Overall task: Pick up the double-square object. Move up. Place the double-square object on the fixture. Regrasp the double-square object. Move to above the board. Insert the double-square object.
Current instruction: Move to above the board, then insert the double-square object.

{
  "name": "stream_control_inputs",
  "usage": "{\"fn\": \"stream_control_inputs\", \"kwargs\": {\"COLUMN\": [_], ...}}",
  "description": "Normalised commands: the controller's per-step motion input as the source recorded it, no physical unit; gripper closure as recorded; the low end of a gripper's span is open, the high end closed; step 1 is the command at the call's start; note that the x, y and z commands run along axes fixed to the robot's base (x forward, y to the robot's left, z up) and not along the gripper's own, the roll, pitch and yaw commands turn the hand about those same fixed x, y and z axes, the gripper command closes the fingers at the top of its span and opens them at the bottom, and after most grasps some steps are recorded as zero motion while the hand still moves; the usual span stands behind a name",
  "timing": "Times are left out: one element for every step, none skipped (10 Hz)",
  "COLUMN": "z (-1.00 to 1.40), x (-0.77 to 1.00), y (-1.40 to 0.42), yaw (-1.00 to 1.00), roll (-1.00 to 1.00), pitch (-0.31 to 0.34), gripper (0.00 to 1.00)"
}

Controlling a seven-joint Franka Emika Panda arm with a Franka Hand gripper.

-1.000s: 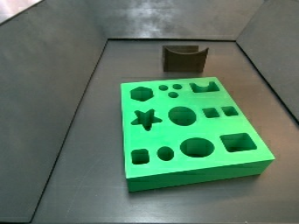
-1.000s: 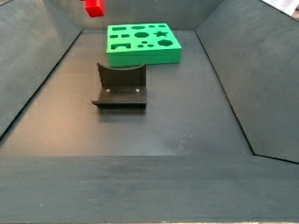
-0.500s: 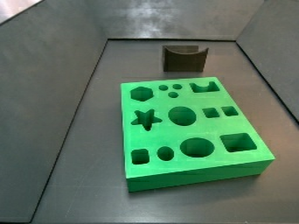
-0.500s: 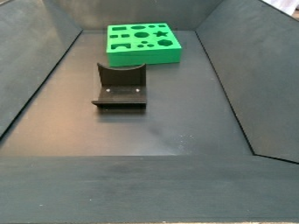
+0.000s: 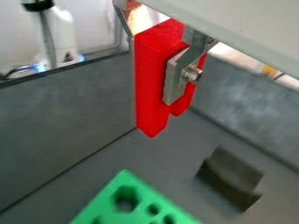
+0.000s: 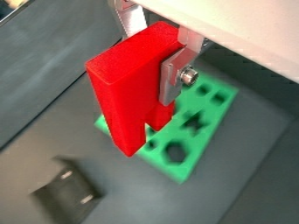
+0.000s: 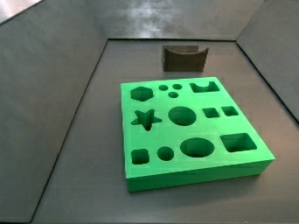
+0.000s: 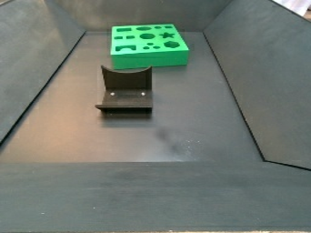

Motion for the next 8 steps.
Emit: {"fn": "stream_control_inputs", "kwargs": {"z": [0.08,0.05,0.03,0.01,0.0,-0.01,-0.04,-0.02], "x": [-0.24,-0.15,-0.1,-0.06,0.0,0.46,0.64,0.67], "y": [-0.22,-0.12,-0.07,-0.03,-0.05,-0.19,-0.24,-0.27], "yaw": [-0.01,-0.01,-0.01,-0.01,0.0,-0.09,-0.14,-0.2], "roll": [-0.92,-0.69,-0.47,-0.26,0.0,0.0,0.01,0.03], "pitch": [-0.102,-0.075,-0.053,-0.03,0.0,0.0,0.0,0.011], "gripper": [1.0,1.0,1.0,1.0,1.0,1.0,1.0,1.0]}}
